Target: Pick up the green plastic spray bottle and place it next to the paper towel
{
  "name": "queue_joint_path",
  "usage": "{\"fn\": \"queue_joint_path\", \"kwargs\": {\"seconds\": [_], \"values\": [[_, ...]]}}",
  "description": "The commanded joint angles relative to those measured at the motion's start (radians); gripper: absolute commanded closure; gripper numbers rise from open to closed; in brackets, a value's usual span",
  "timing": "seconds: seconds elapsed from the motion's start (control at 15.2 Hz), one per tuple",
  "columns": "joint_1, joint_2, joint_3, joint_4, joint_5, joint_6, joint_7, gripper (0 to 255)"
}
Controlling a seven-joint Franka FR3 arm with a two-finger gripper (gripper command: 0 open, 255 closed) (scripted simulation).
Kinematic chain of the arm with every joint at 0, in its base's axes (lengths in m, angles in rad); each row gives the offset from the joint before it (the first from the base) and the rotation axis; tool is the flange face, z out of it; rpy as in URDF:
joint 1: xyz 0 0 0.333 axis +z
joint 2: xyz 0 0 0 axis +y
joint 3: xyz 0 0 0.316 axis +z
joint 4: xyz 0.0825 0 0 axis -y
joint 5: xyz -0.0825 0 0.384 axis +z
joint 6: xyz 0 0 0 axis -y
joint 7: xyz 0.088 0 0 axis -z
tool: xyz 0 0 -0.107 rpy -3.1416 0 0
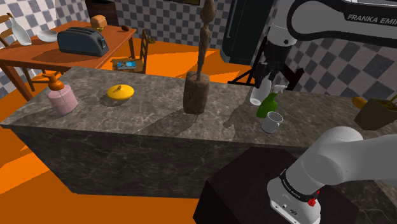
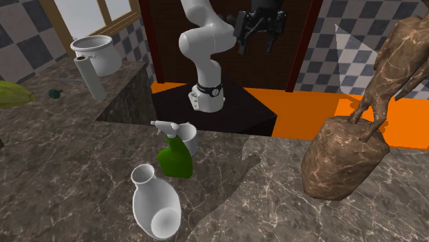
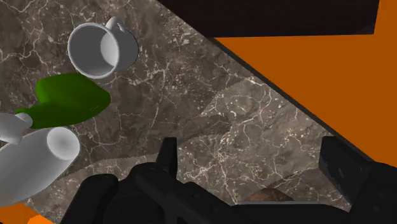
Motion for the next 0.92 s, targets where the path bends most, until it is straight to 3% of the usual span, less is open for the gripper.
{"fn": "queue_joint_path", "kwargs": {"seconds": [0.0, 0.4, 0.86], "values": [[0.000, 0.000, 0.000, 0.000, 0.000, 0.000, 0.000, 0], [-0.006, -0.017, -0.170, -0.069, -0.119, 0.068, -0.296, 0], [-0.004, 0.075, -0.378, -0.059, -0.243, 0.182, -0.638, 0]]}}
